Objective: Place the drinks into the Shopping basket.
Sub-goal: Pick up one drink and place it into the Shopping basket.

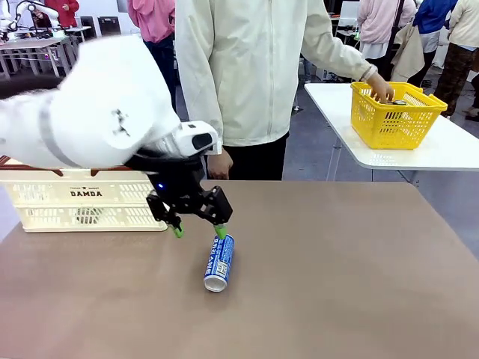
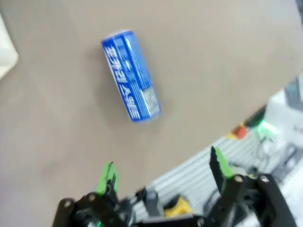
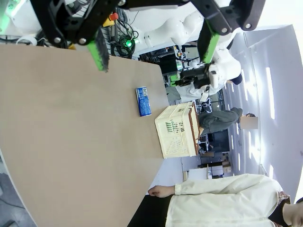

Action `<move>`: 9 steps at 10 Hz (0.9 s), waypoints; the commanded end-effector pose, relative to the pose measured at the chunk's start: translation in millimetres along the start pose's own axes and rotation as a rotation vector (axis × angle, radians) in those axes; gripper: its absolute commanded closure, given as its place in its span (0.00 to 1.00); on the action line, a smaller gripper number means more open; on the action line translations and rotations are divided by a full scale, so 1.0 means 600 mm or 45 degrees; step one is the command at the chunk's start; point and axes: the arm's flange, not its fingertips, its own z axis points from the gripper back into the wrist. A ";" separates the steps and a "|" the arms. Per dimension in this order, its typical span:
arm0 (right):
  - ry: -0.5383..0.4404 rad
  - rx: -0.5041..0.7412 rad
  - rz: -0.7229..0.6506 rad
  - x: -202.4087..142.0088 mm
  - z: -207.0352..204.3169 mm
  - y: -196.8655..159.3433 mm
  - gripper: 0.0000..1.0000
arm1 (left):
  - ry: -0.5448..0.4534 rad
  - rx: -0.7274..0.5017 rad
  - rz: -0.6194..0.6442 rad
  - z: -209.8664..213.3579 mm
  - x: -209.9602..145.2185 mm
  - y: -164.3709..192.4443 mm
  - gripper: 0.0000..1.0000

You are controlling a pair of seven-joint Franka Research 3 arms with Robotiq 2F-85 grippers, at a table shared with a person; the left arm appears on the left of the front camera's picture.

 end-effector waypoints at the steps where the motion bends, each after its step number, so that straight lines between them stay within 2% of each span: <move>1: 0.007 0.004 0.018 -0.001 0.005 0.001 0.00 | -0.054 0.107 0.161 -0.077 0.017 -0.023 0.00; 2: 0.007 0.004 0.018 -0.001 0.005 0.001 0.00 | -0.068 0.150 0.199 -0.113 0.027 -0.023 0.00; 4: 0.007 0.004 0.018 -0.001 0.005 0.001 0.00 | 0.000 0.219 0.244 -0.181 0.043 -0.019 0.00; 6: 0.007 0.004 0.018 -0.001 0.005 0.001 0.00 | -0.041 0.313 0.252 -0.233 0.060 -0.014 0.00; 9: 0.007 0.004 0.018 -0.001 0.005 0.001 0.00 | -0.106 0.327 0.198 -0.267 0.073 -0.008 0.00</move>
